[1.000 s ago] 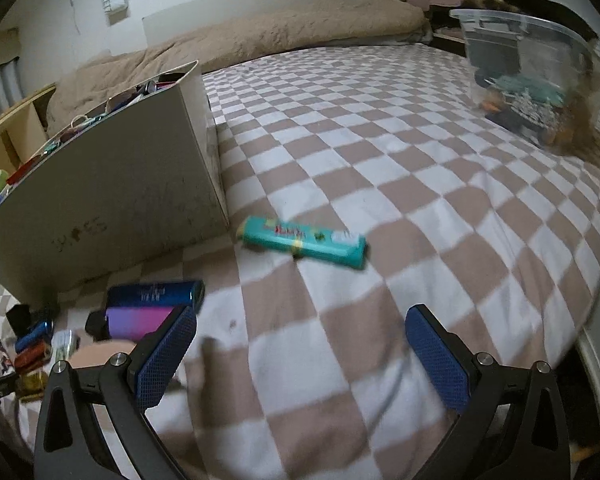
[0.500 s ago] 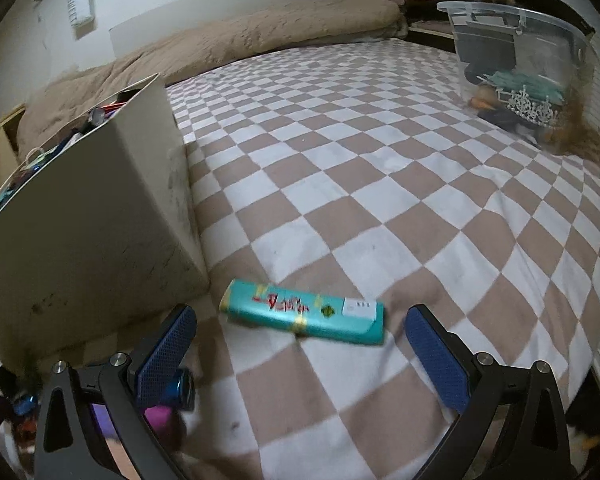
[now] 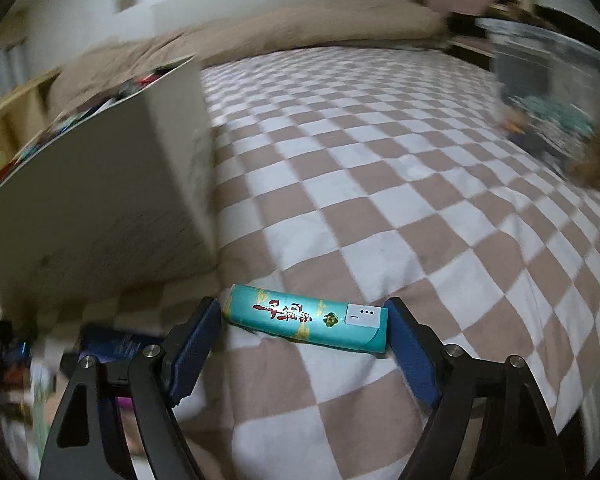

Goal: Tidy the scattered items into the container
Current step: 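Close the right gripper on the teal lighter while the left holds the white lighter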

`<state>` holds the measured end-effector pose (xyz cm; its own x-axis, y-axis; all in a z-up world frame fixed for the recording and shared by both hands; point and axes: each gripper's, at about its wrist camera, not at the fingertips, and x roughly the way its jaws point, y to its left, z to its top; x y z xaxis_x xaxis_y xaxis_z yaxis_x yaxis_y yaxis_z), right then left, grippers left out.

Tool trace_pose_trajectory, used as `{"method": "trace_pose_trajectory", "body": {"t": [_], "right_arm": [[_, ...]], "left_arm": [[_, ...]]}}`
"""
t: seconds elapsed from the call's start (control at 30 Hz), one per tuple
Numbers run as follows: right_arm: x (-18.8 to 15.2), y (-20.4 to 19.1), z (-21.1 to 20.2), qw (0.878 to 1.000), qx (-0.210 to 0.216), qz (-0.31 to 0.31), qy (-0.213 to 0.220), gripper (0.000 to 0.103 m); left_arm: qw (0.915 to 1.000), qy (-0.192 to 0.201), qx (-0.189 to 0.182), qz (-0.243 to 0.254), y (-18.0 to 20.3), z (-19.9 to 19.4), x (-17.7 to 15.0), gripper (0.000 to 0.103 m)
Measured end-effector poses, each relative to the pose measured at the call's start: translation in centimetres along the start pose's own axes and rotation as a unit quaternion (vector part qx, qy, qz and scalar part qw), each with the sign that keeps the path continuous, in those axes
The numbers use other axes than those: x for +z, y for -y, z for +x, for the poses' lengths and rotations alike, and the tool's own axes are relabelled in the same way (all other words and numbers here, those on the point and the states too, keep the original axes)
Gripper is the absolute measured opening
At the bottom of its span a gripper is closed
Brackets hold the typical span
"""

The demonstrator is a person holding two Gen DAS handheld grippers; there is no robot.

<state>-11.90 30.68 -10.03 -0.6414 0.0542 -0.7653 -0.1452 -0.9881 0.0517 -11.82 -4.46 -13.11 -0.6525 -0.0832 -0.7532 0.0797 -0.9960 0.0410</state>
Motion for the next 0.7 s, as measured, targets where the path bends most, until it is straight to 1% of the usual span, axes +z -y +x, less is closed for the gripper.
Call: {"method": "trace_pose_trajectory", "body": {"t": [0.03,0.07,0.13,0.2,0.3,0.43,0.47,0.5,0.53,0.6,0.7], "right_arm": [[0.2,-0.1,0.0,1.000,0.017,-0.016,-0.011,0.083],[0.4,-0.1,0.1,0.999,0.033,-0.027,-0.021,0.083],[0.8,-0.3,0.4,0.997,0.053,-0.049,-0.040,0.083],[1.2,-0.7,0.6,0.994,0.061,-0.073,-0.055,0.083],[1.5,-1.3,0.8,0.990,0.065,-0.106,-0.073,0.083],[1.6,-1.3,0.8,0.986,0.068,-0.120,-0.094,0.083],[1.5,-1.3,0.7,0.986,0.065,-0.119,-0.096,0.085],[1.3,-1.1,0.6,0.987,0.058,-0.115,-0.094,0.091],[1.2,-1.0,0.5,0.989,0.050,-0.108,-0.092,0.094],[1.0,-0.4,0.0,0.993,0.038,-0.080,-0.082,0.094],[0.8,0.8,-0.8,0.996,0.037,-0.016,-0.074,0.094]], "left_arm": [[1.0000,-0.001,-0.006,0.003,0.3,0.0,-0.1,0.092],[0.9999,-0.002,-0.009,0.006,0.1,-1.3,-0.7,0.096],[0.9999,-0.003,-0.007,0.011,0.3,-1.3,-0.6,0.097],[0.9999,-0.004,-0.009,0.010,0.0,-1.1,-0.5,0.097],[0.9998,-0.003,-0.016,0.006,0.0,-0.9,-0.3,0.098],[0.9999,-0.002,-0.009,0.009,0.1,-0.5,0.0,0.100],[0.9999,-0.002,-0.005,0.009,0.1,-0.4,0.2,0.101],[1.0000,-0.002,-0.002,0.009,0.1,-0.5,0.1,0.101],[1.0000,-0.001,-0.002,0.009,0.1,-0.5,0.1,0.101],[1.0000,-0.001,-0.003,0.009,0.0,-0.5,0.1,0.101],[0.9999,0.001,0.007,0.009,-0.1,-0.7,-0.1,0.101]]}}
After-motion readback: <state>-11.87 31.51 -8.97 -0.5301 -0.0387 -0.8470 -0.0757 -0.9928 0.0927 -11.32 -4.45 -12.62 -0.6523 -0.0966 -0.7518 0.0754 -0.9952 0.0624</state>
